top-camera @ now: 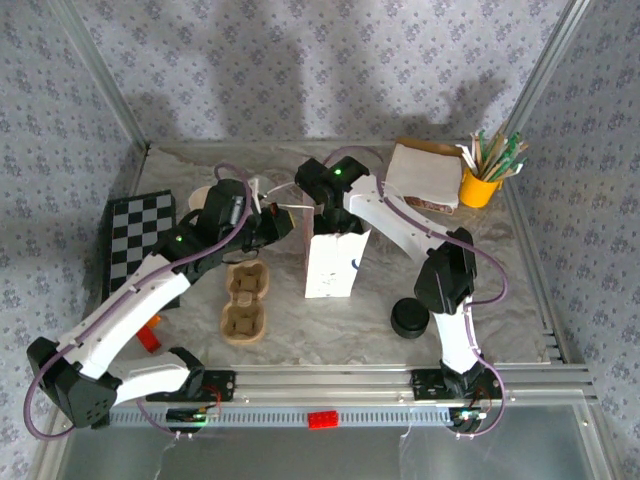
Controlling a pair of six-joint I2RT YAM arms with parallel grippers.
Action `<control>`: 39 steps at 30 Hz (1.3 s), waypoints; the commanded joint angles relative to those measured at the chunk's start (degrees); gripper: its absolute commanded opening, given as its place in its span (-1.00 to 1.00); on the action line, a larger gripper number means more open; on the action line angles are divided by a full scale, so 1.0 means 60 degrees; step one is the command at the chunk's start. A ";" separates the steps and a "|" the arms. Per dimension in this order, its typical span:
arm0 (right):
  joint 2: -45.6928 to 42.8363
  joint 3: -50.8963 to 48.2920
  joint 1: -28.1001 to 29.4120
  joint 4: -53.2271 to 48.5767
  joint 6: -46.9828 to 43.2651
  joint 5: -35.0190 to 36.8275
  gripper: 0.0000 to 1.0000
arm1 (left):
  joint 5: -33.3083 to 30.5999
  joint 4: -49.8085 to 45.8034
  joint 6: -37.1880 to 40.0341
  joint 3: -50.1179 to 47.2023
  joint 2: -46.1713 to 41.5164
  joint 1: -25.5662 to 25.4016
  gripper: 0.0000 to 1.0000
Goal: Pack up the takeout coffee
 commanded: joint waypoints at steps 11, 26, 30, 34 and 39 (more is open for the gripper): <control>-0.0533 0.0124 -0.0005 0.0001 0.0050 -0.0084 0.07 | 0.0233 0.0057 0.0135 -0.0170 0.0002 0.0151 -1.00; -0.0401 -0.0609 -0.0165 0.0754 0.0067 -0.0671 0.06 | 0.0255 0.0116 0.0082 -0.0263 0.0120 0.0201 -1.00; -0.0402 -0.0841 -0.0270 0.0813 0.0069 -0.0697 0.05 | 0.0253 0.0101 0.0082 -0.0253 0.0121 0.0210 -1.00; -0.0430 -0.0968 -0.0321 0.0919 0.0069 -0.0794 0.05 | 0.0280 0.0116 0.0067 -0.0238 0.0166 0.0209 -1.00; -0.0401 -0.0766 -0.0333 0.0816 0.0057 -0.0898 0.05 | 0.0517 0.0190 -0.0023 -0.0225 0.0135 0.0202 -1.00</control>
